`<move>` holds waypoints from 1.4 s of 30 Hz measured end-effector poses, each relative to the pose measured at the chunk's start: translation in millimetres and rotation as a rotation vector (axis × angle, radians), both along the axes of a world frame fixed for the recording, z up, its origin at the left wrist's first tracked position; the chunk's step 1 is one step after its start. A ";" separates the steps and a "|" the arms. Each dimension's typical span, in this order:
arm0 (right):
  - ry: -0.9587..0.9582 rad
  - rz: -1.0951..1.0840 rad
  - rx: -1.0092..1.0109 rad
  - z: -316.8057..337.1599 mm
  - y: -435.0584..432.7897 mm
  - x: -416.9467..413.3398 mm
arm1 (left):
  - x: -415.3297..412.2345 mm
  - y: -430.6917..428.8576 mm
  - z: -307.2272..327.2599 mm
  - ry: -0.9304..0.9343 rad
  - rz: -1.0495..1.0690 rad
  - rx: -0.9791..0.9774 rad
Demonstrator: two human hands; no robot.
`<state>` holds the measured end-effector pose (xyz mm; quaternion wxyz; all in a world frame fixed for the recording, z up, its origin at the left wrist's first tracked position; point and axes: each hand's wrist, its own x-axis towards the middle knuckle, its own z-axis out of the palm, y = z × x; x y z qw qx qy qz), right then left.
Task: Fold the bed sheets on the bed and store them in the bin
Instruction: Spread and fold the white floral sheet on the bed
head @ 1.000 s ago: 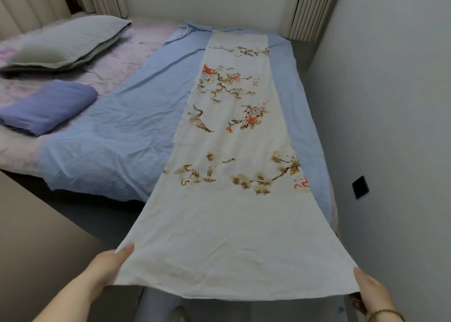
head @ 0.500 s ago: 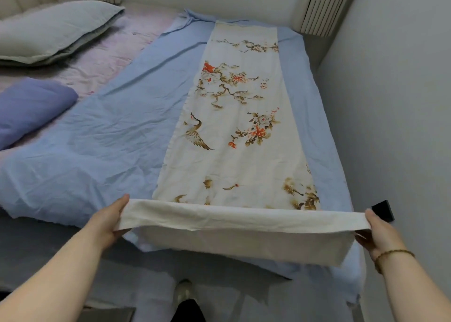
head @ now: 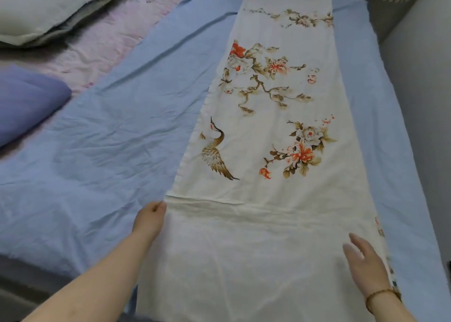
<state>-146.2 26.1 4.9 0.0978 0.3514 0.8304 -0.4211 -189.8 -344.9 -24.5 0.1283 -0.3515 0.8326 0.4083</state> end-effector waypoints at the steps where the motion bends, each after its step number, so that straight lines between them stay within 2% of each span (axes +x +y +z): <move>1: -0.026 0.037 0.025 -5.0 -7.3 -9.3 | -7.6 0.1 -1.9 0.014 -0.017 -0.024; 6: -0.107 0.259 0.214 -36.3 -48.8 -63.3 | -39.4 -8.5 -17.4 0.046 -0.040 -0.075; 10: -0.030 0.398 0.189 -55.5 -108.2 -119.4 | -78.1 -33.0 -44.4 0.069 -0.207 -0.365; 14: 0.072 0.578 0.145 -68.5 -189.4 -174.2 | -133.3 -58.3 -69.9 0.108 -0.343 -0.564; 16: 0.093 0.662 0.125 -76.3 -234.4 -204.1 | -162.7 -73.2 -87.7 0.172 -0.402 -0.655; 19: 0.016 0.771 0.173 -83.9 -280.9 -241.3 | -181.6 -86.0 -111.5 0.331 -0.455 -0.760; 22: -0.060 0.821 0.285 -89.8 -295.1 -266.4 | -185.2 -93.9 -129.9 0.454 -0.453 -0.799; 25: -0.088 0.837 0.293 -83.2 -292.6 -266.5 | -182.9 -94.4 -128.6 0.454 -0.453 -0.779; 26: -0.042 0.821 0.298 -83.5 -296.4 -262.4 | -182.8 -93.3 -126.5 0.447 -0.458 -0.778; 28: 0.203 0.785 0.442 -81.5 -307.2 -259.5 | -184.5 -93.5 -126.3 0.441 -0.464 -0.770; 30: 0.271 0.853 0.521 -80.5 -319.6 -265.4 | -183.2 -93.8 -128.0 0.444 -0.461 -0.765; 31: 0.207 0.934 0.476 -85.4 -324.9 -269.3 | -184.6 -94.4 -128.7 0.446 -0.463 -0.769; 33: -0.062 1.052 0.345 -87.6 -328.5 -276.6 | -184.5 -94.1 -128.2 0.436 -0.460 -0.767; 34: -0.103 1.051 0.342 -84.6 -327.1 -282.1 | -184.4 -93.5 -127.2 0.420 -0.457 -0.749; 39: 0.035 0.827 0.419 -69.7 -314.5 -334.3 | -185.6 -92.5 -127.7 0.402 -0.442 -0.722; 42: 0.015 0.775 0.467 -73.8 -313.3 -377.5 | -186.0 -93.1 -130.0 0.422 -0.433 -0.733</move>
